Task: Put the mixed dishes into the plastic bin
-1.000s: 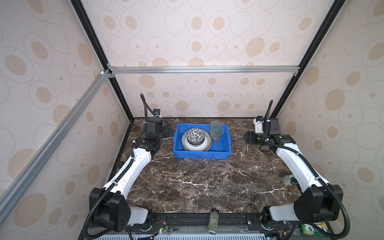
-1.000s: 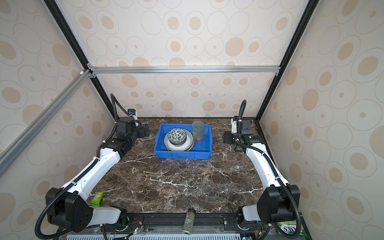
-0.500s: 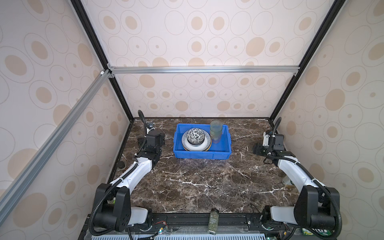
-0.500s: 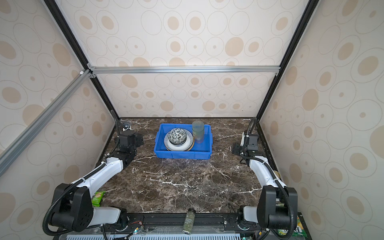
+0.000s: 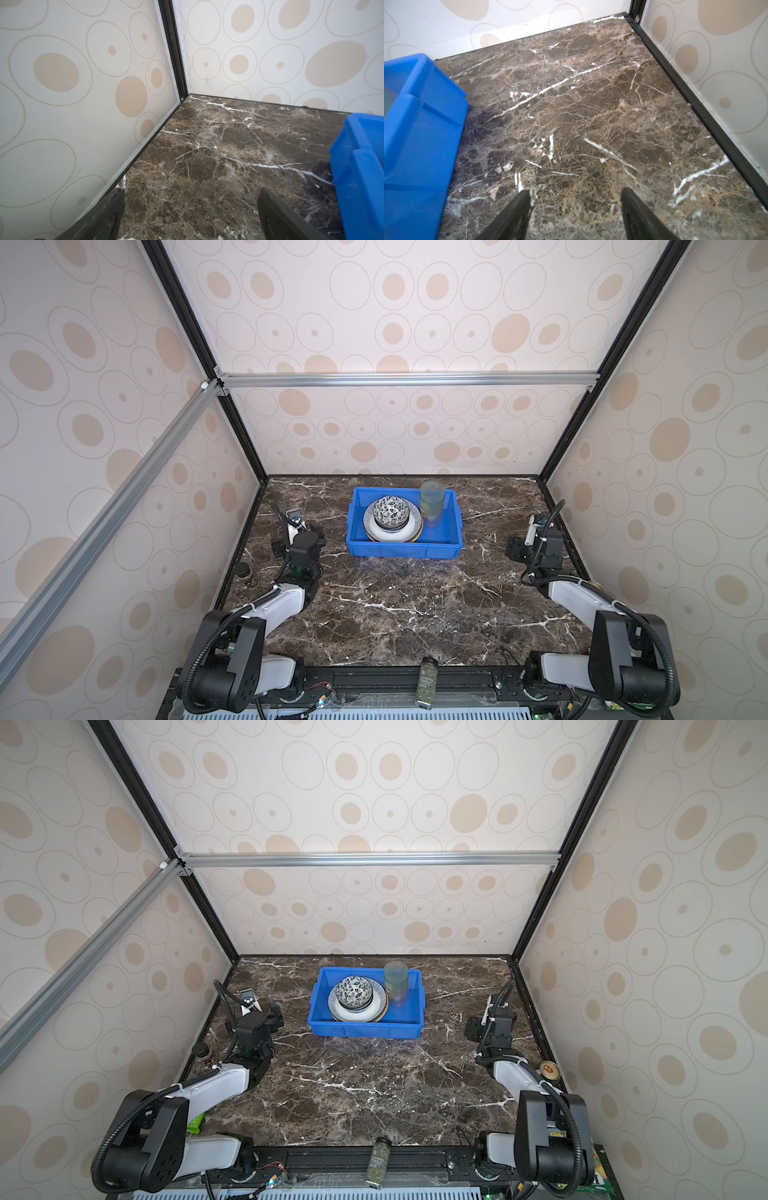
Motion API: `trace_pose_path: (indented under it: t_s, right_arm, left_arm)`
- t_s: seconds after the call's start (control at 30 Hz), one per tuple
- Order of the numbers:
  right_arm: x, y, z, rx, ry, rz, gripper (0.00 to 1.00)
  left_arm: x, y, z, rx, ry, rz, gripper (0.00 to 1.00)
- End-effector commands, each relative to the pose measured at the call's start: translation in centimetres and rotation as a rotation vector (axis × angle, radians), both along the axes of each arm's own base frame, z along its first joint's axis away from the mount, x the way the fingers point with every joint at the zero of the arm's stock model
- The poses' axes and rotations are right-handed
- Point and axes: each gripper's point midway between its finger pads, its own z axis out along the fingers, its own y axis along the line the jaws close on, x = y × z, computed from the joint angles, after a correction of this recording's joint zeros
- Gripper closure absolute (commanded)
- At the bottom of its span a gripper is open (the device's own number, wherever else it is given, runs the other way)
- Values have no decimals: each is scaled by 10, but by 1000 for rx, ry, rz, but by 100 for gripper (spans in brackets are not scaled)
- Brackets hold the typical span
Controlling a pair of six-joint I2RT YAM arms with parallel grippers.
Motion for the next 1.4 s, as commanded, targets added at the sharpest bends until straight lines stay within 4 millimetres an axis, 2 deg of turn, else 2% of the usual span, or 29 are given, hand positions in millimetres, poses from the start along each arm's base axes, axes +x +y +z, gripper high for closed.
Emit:
trace_pose_path:
  t_s: [0.0,0.13,0.17,0.23,0.27,0.47,0.67,0.8,0.93,1.03,1.23,1.33,1.37]
  right_arm:
    - [10,-4,8,-22,-71,-4,29]
    - [11,-6,6,-10,-123,-25,26]
    - [11,-6,6,-16,-131,-27,19]
    - [9,-11,6,-18,-153,-55,12]
    - [8,-11,5,-19,-153,-59,0]
    - [-2,-11,-2,-26,-212,-65,0]
    - [-4,-3,-5,-26,-239,-18,0]
    - [0,4,-7,-41,-227,20,0]
    - [5,21,-10,-82,-217,92,0]
    - [12,35,-22,-134,-223,143,0]
    - [16,36,-23,-150,-208,138,0]
    - [19,39,-27,-144,-144,161,0]
    - [20,39,-26,-144,-151,161,0]
  left_arm:
    - [-2,5,17,15,-104,17,1]
    - [-8,5,4,36,-106,8,1]
    - [-10,5,2,42,-115,3,1]
    - [-14,5,-2,60,-130,-7,1]
    - [-16,7,-3,63,-137,1,1]
    - [-30,2,-9,72,-204,-47,1]
    - [-42,-2,-13,86,-257,-93,1]
    - [-43,-7,-13,91,-257,-122,1]
    - [-40,-8,-14,89,-252,-126,1]
    - [-40,-8,-14,89,-249,-126,1]
    - [-36,-11,-16,88,-239,-152,1]
    - [-30,-11,-28,51,-214,-195,1]
    - [-31,-11,-23,81,-247,-196,1]
